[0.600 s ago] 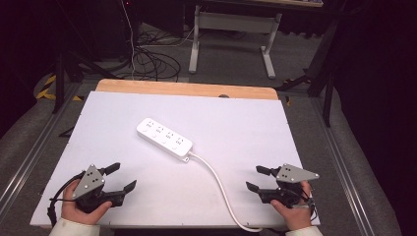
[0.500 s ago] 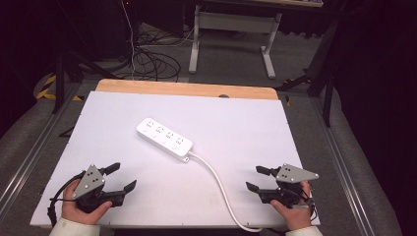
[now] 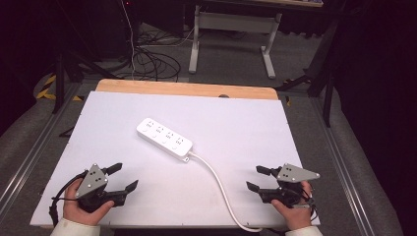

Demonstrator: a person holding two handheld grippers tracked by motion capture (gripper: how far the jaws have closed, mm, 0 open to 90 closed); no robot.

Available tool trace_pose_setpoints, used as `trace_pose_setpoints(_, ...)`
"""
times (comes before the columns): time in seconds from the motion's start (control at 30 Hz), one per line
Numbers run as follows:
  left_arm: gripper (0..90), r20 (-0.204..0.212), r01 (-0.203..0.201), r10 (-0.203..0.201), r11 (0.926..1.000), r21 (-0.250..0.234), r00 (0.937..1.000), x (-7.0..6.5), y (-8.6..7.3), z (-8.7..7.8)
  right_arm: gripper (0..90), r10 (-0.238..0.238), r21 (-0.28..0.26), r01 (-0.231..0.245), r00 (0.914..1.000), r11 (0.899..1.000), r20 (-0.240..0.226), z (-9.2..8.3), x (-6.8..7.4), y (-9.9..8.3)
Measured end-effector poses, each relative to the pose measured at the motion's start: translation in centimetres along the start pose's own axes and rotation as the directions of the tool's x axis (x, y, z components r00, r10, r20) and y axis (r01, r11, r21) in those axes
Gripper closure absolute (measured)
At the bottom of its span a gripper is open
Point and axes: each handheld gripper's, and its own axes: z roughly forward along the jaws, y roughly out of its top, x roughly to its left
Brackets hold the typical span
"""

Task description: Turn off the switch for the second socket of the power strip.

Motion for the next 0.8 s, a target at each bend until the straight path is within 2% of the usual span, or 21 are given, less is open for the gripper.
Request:
trace_pose_setpoints(0.13, 26.4, 0.001, 0.011, -0.011, 0.9998, 0.018, 0.9999, 0.0, 0.2, 0.1, 34.0, 0.001, -0.001, -0.001, 1.0, 1.0, -0.001, 0.0, 0.0, 0.0)
trace_pose_setpoints(0.23, 28.4, 0.025, 0.026, -0.027, 0.999, 0.035, 0.9993, 0.1, 0.5, 0.0, 34.1, 0.001, 0.001, -0.001, 1.0, 1.0, 0.002, 0.0, 0.0, 0.0)
trace_pose_setpoints(0.4, 29.8, 0.053, 0.046, -0.048, 0.9983, 0.037, 0.9975, 0.3, 1.3, 0.2, 34.1, 0.001, 0.0, -0.001, 1.0, 1.0, -0.003, 0.1, 0.0, 0.0)
trace_pose_setpoints(0.67, 31.0, 0.063, 0.03, -0.032, 0.9989, 0.037, 0.9975, 0.6, 3.3, 0.7, 34.0, 0.001, 0.004, -0.001, 1.0, 1.0, -0.001, 0.1, 0.0, 0.0)
trace_pose_setpoints(0.8, 32.7, 0.087, 0.033, -0.036, 0.9987, 0.038, 0.9955, 0.6, 4.6, 1.2, 34.1, 0.003, 0.002, -0.003, 1.0, 1.0, -0.003, 0.1, 0.0, 0.0)
